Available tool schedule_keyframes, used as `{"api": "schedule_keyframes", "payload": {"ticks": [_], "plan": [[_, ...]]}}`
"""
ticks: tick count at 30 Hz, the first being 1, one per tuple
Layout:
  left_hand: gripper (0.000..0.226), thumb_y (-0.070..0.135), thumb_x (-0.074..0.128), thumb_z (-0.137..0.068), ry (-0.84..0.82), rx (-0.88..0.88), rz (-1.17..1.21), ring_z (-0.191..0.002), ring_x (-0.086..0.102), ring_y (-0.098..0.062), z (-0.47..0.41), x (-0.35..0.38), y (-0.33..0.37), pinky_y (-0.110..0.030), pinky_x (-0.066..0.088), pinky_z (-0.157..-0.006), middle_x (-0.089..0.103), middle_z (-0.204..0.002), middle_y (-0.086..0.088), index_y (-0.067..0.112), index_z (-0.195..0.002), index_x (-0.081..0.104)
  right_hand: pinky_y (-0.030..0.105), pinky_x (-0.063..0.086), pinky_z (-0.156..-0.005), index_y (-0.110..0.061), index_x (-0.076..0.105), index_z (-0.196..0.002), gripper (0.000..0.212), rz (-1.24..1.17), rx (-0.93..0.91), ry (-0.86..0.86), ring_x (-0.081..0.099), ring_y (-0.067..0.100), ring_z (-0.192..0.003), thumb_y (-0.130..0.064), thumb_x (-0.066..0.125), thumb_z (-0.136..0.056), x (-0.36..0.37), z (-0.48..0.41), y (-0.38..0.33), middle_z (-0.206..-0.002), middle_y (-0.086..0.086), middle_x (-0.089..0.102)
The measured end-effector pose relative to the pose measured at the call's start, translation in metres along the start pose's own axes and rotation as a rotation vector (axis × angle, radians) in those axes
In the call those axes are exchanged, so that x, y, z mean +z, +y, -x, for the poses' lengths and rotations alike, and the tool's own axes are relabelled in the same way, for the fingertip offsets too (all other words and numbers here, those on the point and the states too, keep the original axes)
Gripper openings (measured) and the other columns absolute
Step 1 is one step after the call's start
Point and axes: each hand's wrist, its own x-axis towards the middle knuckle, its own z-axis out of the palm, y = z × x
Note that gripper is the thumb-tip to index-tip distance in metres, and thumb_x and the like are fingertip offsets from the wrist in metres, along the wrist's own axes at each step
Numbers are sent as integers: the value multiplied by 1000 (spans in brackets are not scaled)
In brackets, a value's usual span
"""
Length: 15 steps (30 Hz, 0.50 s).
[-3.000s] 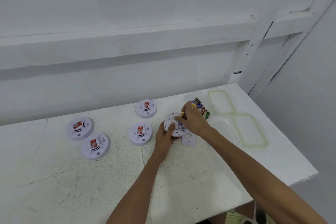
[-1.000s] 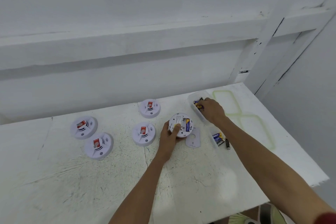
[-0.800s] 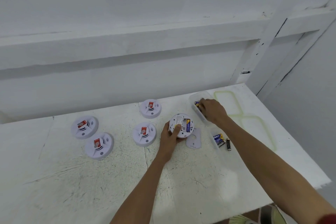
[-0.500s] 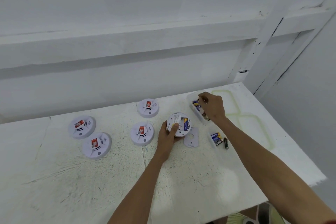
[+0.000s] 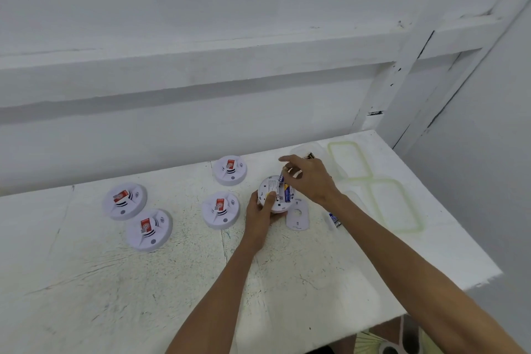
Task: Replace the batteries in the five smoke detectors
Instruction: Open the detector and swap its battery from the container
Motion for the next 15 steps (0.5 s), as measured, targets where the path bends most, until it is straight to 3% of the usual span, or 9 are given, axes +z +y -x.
{"api": "schedule_keyframes", "payload": {"ticks": [6, 11, 15], "plan": [[36, 27, 61, -104, 29, -3, 63, -110, 74, -28, 1, 1, 1, -40, 64, -85, 73, -124, -13, 10, -135, 59, 26, 52, -67, -15, 73, -96, 14, 132, -175, -200, 62, 6, -72, -27, 72, -89, 4, 13, 1, -89, -4, 71], [31, 25, 60, -105, 10, 12, 33, -107, 75, -23, 1, 0, 0, -34, 63, -80, 73, -125, -10, 12, -134, 60, 28, 45, -75, -22, 72, -82, 14, 79, -26, -327, 54, 7, -85, -32, 82, -79, 7, 16, 7, -91, -8, 63], [33, 25, 59, -106, -8, 20, 28, -107, 75, -21, 3, 1, 1, -32, 63, -78, 73, -125, -8, 12, -136, 59, 22, 37, -78, -22, 71, -98, 33, 11, 135, -273, 50, 6, -93, -40, 86, -74, 10, 17, 15, -103, -7, 53]]}}
